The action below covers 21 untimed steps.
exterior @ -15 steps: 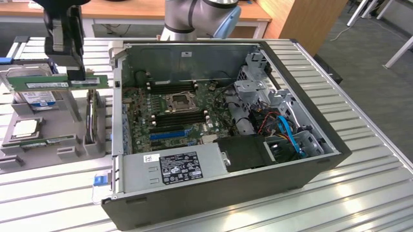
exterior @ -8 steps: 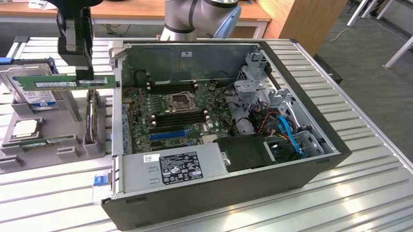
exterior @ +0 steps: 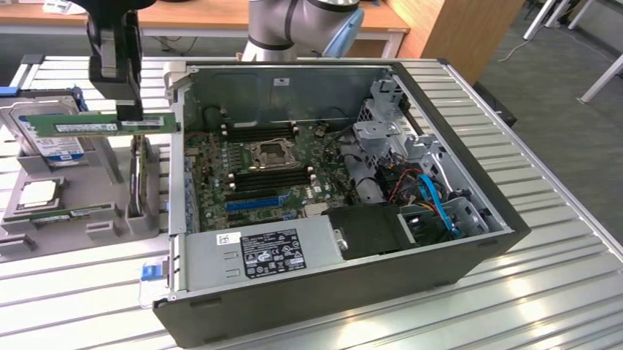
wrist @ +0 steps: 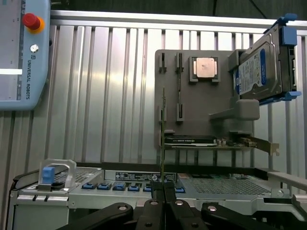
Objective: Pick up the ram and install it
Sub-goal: 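Pick up the ram and move it above insertion slot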
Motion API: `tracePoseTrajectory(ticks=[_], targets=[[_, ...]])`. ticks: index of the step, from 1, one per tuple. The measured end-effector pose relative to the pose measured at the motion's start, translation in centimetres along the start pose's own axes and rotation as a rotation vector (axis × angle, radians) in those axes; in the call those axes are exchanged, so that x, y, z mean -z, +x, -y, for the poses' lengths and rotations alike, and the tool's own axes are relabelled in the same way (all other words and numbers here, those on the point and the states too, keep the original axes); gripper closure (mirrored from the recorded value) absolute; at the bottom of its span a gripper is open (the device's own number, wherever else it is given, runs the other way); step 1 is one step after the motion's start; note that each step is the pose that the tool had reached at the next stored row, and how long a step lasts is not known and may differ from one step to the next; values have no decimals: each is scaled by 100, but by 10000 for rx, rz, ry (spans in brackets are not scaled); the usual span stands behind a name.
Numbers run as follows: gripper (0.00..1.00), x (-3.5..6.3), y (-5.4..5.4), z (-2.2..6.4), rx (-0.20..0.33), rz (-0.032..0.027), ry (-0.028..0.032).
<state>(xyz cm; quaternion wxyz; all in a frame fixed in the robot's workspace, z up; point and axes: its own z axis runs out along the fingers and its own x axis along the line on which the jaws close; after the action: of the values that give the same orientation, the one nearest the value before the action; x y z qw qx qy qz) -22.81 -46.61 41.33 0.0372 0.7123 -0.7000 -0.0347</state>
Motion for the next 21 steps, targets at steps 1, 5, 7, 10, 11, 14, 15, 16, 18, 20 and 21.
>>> tracePoseTrajectory(ticks=[1, 5, 7, 10, 11, 14, 15, 16, 18, 20, 21], targets=[[89, 0, 0, 0, 2, 1, 77], [89, 0, 1, 8, 18, 18, 230], [89, 4, 1, 37, 45, 31, 231], [89, 10, 2, 103, 120, 41, 231], [89, 13, 3, 129, 150, 43, 232], [89, 22, 4, 212, 239, 52, 232], [89, 25, 4, 240, 266, 54, 232], [89, 27, 5, 269, 294, 57, 232], [89, 33, 6, 329, 349, 61, 232], [89, 40, 7, 392, 406, 63, 232], [89, 43, 8, 422, 432, 64, 233]])
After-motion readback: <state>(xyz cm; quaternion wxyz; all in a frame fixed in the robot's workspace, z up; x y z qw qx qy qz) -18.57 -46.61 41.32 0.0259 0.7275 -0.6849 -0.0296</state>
